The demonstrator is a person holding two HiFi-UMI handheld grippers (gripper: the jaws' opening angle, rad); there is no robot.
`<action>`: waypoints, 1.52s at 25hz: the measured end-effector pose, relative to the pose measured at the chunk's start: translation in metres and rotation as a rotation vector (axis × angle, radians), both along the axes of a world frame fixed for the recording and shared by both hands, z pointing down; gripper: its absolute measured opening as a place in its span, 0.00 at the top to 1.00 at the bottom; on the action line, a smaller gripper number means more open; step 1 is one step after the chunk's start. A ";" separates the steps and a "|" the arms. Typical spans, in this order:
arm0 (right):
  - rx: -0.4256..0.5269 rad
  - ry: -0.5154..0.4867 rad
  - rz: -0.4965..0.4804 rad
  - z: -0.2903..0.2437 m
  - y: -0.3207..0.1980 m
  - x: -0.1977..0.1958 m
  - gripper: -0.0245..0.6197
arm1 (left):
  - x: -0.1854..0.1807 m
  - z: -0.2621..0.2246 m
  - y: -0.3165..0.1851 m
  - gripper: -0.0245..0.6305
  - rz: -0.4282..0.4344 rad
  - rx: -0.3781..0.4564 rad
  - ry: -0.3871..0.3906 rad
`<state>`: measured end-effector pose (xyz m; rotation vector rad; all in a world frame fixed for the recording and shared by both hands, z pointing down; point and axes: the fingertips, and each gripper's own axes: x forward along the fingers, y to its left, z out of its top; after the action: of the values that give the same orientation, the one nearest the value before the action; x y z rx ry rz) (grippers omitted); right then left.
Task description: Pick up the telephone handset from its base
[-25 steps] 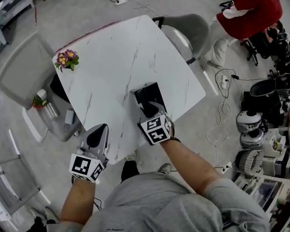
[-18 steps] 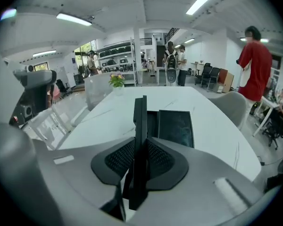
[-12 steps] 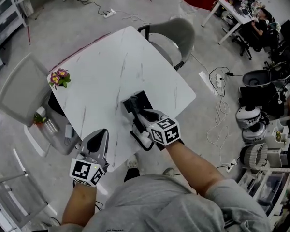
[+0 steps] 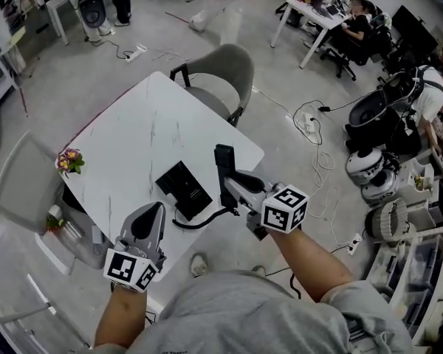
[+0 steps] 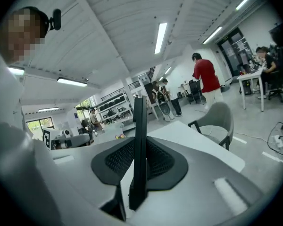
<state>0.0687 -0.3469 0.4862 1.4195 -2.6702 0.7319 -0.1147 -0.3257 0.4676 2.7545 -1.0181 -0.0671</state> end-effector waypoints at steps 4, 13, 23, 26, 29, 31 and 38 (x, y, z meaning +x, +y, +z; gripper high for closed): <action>0.071 -0.026 0.073 -0.042 0.020 0.050 0.84 | 0.042 -0.029 0.000 0.87 0.066 0.046 0.015; 0.223 -0.068 0.201 -0.111 0.082 0.152 0.84 | 0.146 -0.084 0.016 0.87 0.192 0.128 0.019; 0.301 -0.086 0.263 -0.140 0.128 0.225 0.84 | 0.230 -0.106 0.037 0.87 0.257 0.165 -0.005; 0.320 -0.092 0.273 -0.147 0.140 0.238 0.84 | 0.251 -0.113 0.047 0.87 0.280 0.175 -0.009; 0.333 -0.090 0.281 -0.151 0.153 0.251 0.84 | 0.269 -0.116 0.058 0.87 0.298 0.183 -0.014; 0.335 -0.087 0.289 -0.151 0.161 0.259 0.84 | 0.277 -0.117 0.064 0.87 0.309 0.187 -0.013; 0.341 -0.082 0.319 -0.153 0.182 0.280 0.84 | 0.296 -0.114 0.078 0.87 0.331 0.182 0.002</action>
<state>0.3489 -0.1647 0.3329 1.9688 -2.7624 0.3610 0.1810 -0.2472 0.3531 3.0470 -0.5680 -0.1173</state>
